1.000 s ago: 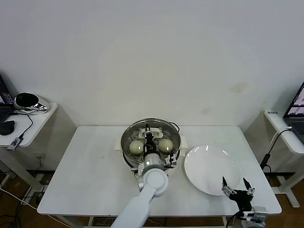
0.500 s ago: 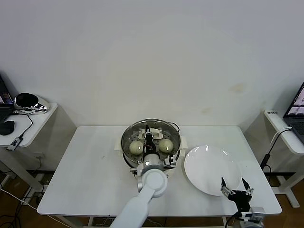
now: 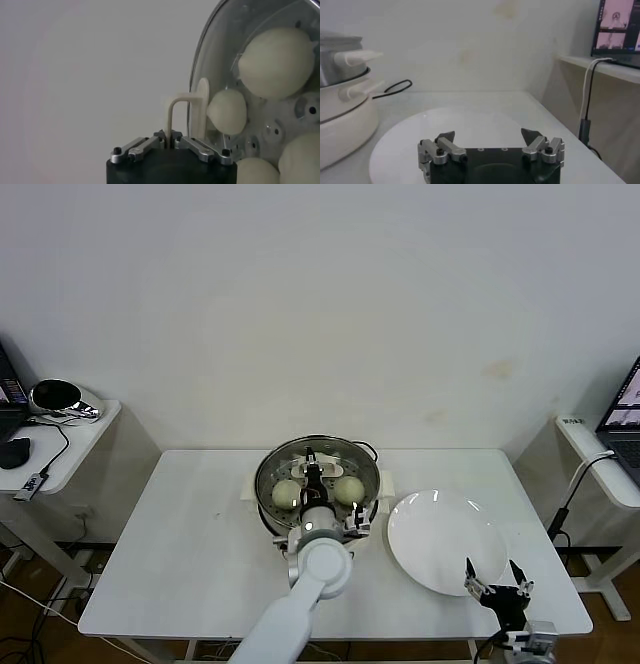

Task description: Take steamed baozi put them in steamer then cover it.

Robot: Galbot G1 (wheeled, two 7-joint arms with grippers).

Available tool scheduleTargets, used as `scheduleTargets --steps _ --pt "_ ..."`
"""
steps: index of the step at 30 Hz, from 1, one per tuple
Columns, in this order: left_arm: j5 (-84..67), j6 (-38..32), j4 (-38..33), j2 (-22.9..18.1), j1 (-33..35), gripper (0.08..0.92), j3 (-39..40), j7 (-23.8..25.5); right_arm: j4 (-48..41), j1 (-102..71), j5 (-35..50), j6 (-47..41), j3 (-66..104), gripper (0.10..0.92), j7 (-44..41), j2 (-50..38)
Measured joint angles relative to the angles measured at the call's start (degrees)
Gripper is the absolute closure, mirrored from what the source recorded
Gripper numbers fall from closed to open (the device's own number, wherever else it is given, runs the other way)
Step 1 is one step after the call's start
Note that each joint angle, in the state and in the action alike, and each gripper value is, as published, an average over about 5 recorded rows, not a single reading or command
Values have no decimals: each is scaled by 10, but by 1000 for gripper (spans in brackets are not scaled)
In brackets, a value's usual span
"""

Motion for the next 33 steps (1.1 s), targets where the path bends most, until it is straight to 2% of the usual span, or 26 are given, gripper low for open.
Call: scheduleTargets --steps 6,12,17,28,33 --pt "-5 0 2 6 3 838 1 -16 0 0 -1 1 -1 203 0 2" --pt "-14 0 -4 12 9 691 7 -29 0 -1 -2 2 -1 203 0 2" --pt "-20 0 -17 17 13 535 13 -30 0 -1 -2 2 -1 203 0 2" --pt "-32 0 -82 33 22 213 28 -5 -1 0 -3 1 -1 203 0 1" --pt "-34 0 -111 39 29 179 29 7 1 -3 -3 1 -1 203 0 1"
